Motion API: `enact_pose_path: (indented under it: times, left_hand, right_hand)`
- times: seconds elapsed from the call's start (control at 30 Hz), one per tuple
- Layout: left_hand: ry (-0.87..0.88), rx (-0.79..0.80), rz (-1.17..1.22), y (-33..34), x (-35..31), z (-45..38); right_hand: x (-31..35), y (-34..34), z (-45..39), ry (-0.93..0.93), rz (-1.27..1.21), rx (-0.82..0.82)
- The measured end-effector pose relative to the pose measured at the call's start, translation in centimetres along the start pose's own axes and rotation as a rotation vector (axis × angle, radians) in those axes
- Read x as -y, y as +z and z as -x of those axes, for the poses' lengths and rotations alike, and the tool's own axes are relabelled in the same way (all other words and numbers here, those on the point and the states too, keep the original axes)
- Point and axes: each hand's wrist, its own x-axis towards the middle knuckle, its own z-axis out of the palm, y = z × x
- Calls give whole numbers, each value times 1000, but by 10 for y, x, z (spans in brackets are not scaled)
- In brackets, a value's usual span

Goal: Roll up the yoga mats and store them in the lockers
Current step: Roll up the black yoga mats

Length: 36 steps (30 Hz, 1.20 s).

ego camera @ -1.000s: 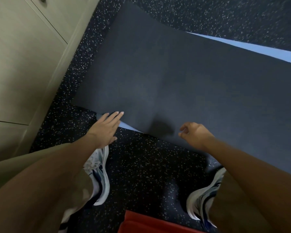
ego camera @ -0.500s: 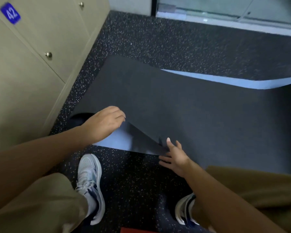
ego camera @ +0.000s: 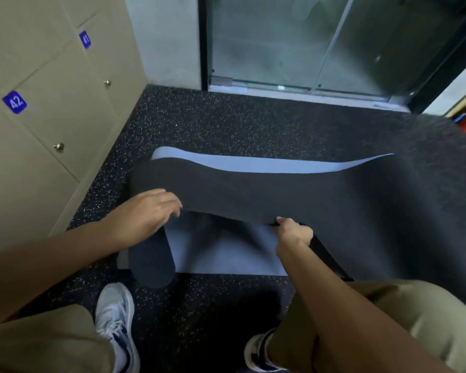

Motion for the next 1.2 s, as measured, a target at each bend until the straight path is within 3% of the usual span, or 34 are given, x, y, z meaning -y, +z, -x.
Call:
enact_pose_path:
  times: [0.13, 0.2, 0.4, 0.6, 0.7, 0.77, 0.83, 0.9, 1.03, 1.13, 1.2]
  left_hand:
    - [-292, -12, 149, -26, -38, -6]
    - [-356, -71, 180, -39, -58, -11]
    - [-416, -143, 315, -77, -115, -42]
    - [-436, -156, 897, -105, -164, -74]
    - [-468, -183, 1113, -116, -165, -76]
    - [-531, -244, 1198, -123, -158, -71]
    - [-639, -288, 1302, -130, -149, -62]
    - [-735, -318, 1368, -130, -132, -47]
    - [-950, -440, 1355, -117, -94, -7]
    - [-1131, -475, 1318, -95, -69, 25]
    - [-1233, -491, 1344, -84, -59, 43]
  right_hand:
    - [49, -19, 22, -148, -239, 14]
    - [72, -35, 35, -193, -338, 9]
    - [152, -89, 53, -346, -557, 48]
    - [264, -93, 91, -536, -687, 83]
    - [307, -46, 138, -671, -467, 138]
    - [325, 2, 157, -772, -235, 265]
    - [317, 58, 177, -896, 168, 471]
    - [277, 107, 199, -976, 591, 729]
    - [163, 174, 213, -793, 1160, 1063]
    - [109, 194, 200, -711, 1295, 1160]
    - [91, 182, 196, -762, 1280, 1178]
